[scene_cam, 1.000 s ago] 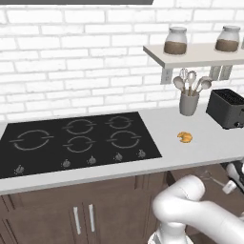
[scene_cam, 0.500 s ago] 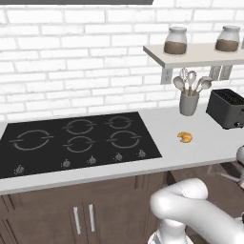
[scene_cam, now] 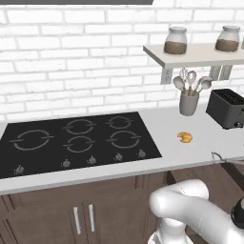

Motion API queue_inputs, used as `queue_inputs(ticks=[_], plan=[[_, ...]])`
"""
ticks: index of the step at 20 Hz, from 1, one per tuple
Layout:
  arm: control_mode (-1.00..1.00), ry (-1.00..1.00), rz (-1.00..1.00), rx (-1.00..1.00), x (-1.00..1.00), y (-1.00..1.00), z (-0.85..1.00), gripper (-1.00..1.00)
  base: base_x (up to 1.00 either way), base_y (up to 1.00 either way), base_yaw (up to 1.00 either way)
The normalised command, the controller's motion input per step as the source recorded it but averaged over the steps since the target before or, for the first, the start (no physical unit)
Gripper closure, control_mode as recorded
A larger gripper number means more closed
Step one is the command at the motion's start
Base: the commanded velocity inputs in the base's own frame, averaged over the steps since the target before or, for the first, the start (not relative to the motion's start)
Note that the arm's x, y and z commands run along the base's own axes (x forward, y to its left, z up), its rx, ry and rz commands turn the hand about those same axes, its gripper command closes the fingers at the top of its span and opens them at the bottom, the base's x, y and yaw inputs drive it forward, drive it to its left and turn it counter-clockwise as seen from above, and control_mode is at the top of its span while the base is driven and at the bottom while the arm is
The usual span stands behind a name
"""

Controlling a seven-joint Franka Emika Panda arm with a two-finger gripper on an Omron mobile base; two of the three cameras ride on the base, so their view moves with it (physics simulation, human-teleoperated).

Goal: Pick the peeler from the drawer and place it on the counter.

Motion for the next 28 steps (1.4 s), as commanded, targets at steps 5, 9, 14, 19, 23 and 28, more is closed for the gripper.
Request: queue_inputs(ticks=[5,9,14,19,23,28], plan=[[-1.00,0.04,0.07,0.01,1.00,0.10,0.30,1.00,0.00,0.00,0.00],[-1.00,0.06,0.07,0.00,1.00,0.09,0.00,1.00,0.00,0.00,0.00],[-1.00,0.00,0.10,0.00,0.78,0.05,-0.25,1.00,0.00,0.00,0.00],[-1.00,0.00,0.11,0.00,0.49,0.06,-0.47,1.00,0.00,0.00,0.00],[-1.00,0.00,0.12,0.00,0.62,0.12,-0.54,1.00,0.00,0.00,0.00],[-1.00,0.00,0.12,0.00,0.57,0.06,-0.50,1.00,0.00,0.00,0.00]])
